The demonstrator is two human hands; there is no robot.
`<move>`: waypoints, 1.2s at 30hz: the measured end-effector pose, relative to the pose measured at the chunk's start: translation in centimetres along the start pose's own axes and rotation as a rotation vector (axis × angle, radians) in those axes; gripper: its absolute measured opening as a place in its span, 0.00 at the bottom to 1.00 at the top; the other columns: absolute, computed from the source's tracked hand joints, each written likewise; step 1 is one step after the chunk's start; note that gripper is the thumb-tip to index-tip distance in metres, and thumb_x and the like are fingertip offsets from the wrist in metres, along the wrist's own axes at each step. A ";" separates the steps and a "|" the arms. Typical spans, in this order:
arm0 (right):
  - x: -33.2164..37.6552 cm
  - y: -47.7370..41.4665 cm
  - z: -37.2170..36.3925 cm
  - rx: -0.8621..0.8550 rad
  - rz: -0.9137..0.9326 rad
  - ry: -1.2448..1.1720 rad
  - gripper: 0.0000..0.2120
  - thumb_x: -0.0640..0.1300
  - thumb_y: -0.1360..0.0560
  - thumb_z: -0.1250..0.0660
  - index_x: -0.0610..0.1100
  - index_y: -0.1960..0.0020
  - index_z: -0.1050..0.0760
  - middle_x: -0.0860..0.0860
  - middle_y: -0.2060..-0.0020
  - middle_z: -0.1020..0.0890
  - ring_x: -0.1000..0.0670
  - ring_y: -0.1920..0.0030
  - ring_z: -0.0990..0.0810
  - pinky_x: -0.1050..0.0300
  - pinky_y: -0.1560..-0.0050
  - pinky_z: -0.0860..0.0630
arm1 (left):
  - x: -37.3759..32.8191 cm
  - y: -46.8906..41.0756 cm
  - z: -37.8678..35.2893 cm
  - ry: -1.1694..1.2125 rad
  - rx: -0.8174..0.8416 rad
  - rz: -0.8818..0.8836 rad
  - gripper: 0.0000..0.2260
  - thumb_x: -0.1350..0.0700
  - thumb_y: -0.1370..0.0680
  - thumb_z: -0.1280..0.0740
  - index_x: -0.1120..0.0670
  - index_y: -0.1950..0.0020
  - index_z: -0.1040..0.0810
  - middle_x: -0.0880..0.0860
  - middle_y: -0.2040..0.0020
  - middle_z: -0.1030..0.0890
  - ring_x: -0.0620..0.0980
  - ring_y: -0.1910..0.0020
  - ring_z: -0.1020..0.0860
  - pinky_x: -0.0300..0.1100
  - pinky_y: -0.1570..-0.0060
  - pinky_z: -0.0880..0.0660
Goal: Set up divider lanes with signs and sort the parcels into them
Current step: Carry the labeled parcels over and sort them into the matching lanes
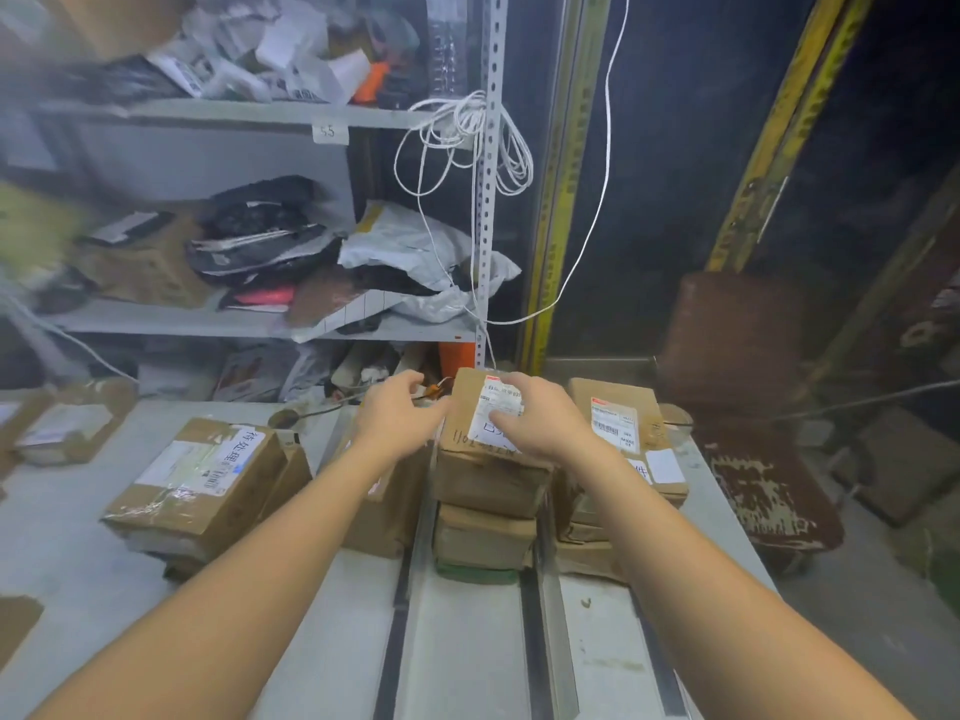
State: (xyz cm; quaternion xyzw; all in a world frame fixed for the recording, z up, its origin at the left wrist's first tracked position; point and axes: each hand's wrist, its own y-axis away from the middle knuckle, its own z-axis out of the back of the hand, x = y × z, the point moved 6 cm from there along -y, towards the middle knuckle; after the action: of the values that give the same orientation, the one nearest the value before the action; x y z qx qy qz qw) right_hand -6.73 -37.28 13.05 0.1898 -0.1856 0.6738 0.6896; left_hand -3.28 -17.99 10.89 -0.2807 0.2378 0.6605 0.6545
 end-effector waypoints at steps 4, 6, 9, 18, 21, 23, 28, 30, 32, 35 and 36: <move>3.3 -0.7 -0.2 -0.001 0.087 0.022 0.28 0.51 0.21 0.35 0.51 0.23 0.37 0.51 0.25 0.31 0.46 0.27 0.32 0.48 0.33 0.28 | 0.9 -0.1 3.5 -0.198 -0.047 -0.050 0.27 0.39 0.25 0.34 0.48 0.29 0.29 0.49 0.34 0.22 0.52 0.37 0.24 0.46 0.48 0.24; 5.2 -1.2 -0.8 0.016 0.124 0.059 0.29 0.52 0.21 0.35 0.51 0.23 0.38 0.50 0.26 0.31 0.46 0.28 0.31 0.47 0.34 0.28 | 2.1 -0.2 5.5 -0.279 -0.078 -0.060 0.28 0.40 0.24 0.35 0.49 0.27 0.31 0.50 0.33 0.23 0.54 0.36 0.25 0.49 0.46 0.23; 8.3 -1.8 -2.0 0.020 0.172 0.099 0.28 0.51 0.21 0.35 0.51 0.23 0.38 0.49 0.27 0.29 0.45 0.30 0.28 0.47 0.35 0.25 | 5.2 -0.3 8.8 -0.395 -0.101 -0.053 0.29 0.40 0.24 0.35 0.49 0.26 0.34 0.51 0.31 0.25 0.55 0.34 0.26 0.54 0.42 0.24; 20.8 -2.3 -9.1 0.068 0.313 0.241 0.26 0.52 0.21 0.39 0.51 0.24 0.37 0.48 0.30 0.28 0.44 0.32 0.28 0.43 0.39 0.25 | 17.8 1.2 18.3 -0.513 -0.041 0.029 0.35 0.34 0.25 0.36 0.47 0.22 0.40 0.47 0.22 0.39 0.49 0.24 0.38 0.54 0.33 0.30; 25.7 -2.3 -12.8 0.103 0.305 0.274 0.26 0.52 0.21 0.38 0.51 0.25 0.37 0.47 0.32 0.27 0.44 0.33 0.27 0.45 0.41 0.24 | 22.4 2.1 22.8 -0.527 -0.074 0.067 0.34 0.37 0.23 0.36 0.48 0.21 0.41 0.47 0.22 0.38 0.49 0.24 0.38 0.51 0.32 0.31; 29.3 -2.1 -15.5 0.112 0.311 0.284 0.27 0.53 0.21 0.37 0.51 0.24 0.37 0.47 0.32 0.26 0.44 0.34 0.26 0.46 0.42 0.24 | 25.9 2.5 26.4 -0.538 -0.083 0.084 0.33 0.39 0.22 0.35 0.48 0.21 0.41 0.49 0.22 0.38 0.51 0.25 0.36 0.50 0.33 0.32; 38.3 -1.6 -22.2 0.137 0.305 0.266 0.27 0.53 0.22 0.35 0.49 0.25 0.35 0.47 0.32 0.26 0.44 0.34 0.26 0.46 0.42 0.23 | 35.4 3.0 34.5 -0.538 -0.060 0.128 0.30 0.41 0.23 0.35 0.47 0.23 0.39 0.50 0.25 0.33 0.55 0.31 0.29 0.50 0.42 0.26; 41.4 -1.6 -24.7 0.145 0.304 0.271 0.28 0.53 0.22 0.36 0.50 0.25 0.36 0.48 0.31 0.26 0.44 0.33 0.27 0.46 0.42 0.23 | 38.5 2.8 37.3 -0.547 -0.050 0.131 0.30 0.42 0.23 0.35 0.47 0.23 0.39 0.50 0.25 0.33 0.55 0.31 0.29 0.50 0.43 0.26; 44.2 -1.8 -27.0 0.153 0.303 0.270 0.28 0.53 0.22 0.36 0.51 0.24 0.37 0.49 0.29 0.28 0.45 0.31 0.29 0.47 0.44 0.24 | 41.4 2.5 39.6 -0.562 -0.041 0.123 0.32 0.41 0.24 0.35 0.46 0.22 0.40 0.48 0.25 0.34 0.54 0.30 0.30 0.51 0.42 0.25; 47.9 -2.4 -30.1 0.183 0.306 0.282 0.29 0.53 0.22 0.36 0.51 0.23 0.39 0.49 0.27 0.30 0.46 0.28 0.31 0.48 0.41 0.27 | 45.5 2.1 42.6 -0.550 -0.044 0.154 0.30 0.41 0.24 0.35 0.46 0.24 0.37 0.48 0.26 0.32 0.53 0.31 0.29 0.51 0.43 0.24; 49.1 -2.8 -31.0 0.195 0.309 0.287 0.30 0.54 0.22 0.36 0.51 0.23 0.39 0.50 0.26 0.31 0.46 0.28 0.32 0.49 0.40 0.27 | 46.8 1.9 43.5 -0.544 -0.041 0.161 0.30 0.40 0.24 0.35 0.46 0.24 0.37 0.48 0.26 0.31 0.53 0.32 0.29 0.51 0.43 0.24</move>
State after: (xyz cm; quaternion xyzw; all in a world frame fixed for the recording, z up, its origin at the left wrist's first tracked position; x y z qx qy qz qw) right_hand -2.82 20.67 11.53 0.1272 -0.0464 0.8063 0.5758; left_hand -7.05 45.78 10.58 -0.0865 0.0616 0.7662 0.6338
